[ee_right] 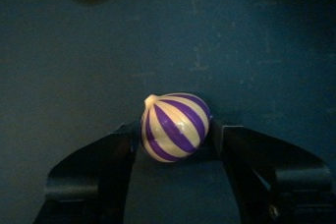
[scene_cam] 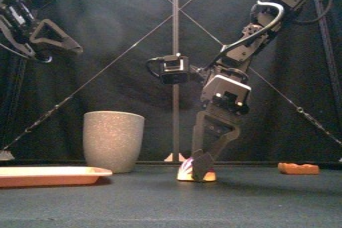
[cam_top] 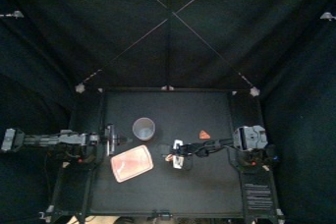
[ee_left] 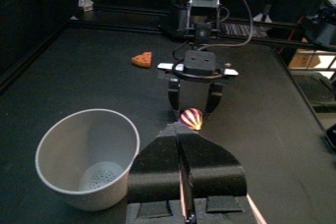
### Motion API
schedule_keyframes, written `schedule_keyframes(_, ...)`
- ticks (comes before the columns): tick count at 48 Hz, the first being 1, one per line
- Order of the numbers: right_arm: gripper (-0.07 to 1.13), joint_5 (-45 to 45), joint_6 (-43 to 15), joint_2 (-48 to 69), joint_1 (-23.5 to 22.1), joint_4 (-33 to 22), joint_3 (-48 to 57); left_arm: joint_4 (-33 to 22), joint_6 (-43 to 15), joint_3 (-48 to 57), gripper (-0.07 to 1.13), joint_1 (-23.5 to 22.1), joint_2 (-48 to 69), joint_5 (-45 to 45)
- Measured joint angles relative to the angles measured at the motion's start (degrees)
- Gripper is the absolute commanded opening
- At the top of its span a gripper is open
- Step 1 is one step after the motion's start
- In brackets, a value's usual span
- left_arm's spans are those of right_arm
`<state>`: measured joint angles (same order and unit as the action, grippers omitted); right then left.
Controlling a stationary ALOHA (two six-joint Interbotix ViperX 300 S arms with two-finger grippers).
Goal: Pick the onion then place it on the pink plate
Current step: Place onion on the pink plate
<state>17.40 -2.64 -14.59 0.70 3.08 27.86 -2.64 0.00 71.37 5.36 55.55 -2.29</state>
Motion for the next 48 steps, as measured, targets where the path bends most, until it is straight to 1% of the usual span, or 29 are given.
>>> schedule_keyframes(9,0.82,0.0,0.09,-0.26,0.62,-0.09,-2.2,-0.09,0.0,0.35,0.06,0.18,0.0,-0.09)
schedule_keyframes(19,0.82,-0.26,0.44,-1.14,2.9,-2.46,-10.99,-0.09,-0.09,0.35,0.06,0.35,0.0,-0.09)
schedule_keyframes(24,0.82,-0.79,0.62,-3.87,3.78,-4.66,-16.17,-0.09,-0.09,0.35,0.06,0.44,0.0,-0.09)
schedule_keyframes(35,0.83,-0.7,0.0,-13.18,3.96,-5.36,-28.21,-0.09,-0.09,0.62,0.06,0.62,0.0,-0.09)
schedule_keyframes(40,0.86,0.35,0.35,-17.75,3.87,-5.98,-33.75,-0.09,-0.09,0.97,0.06,0.7,0.09,0.0)
schedule_keyframes(48,0.97,3.6,0.09,-23.12,3.87,-7.12,-41.48,-0.09,-0.09,1.67,0.06,0.88,0.09,0.0)
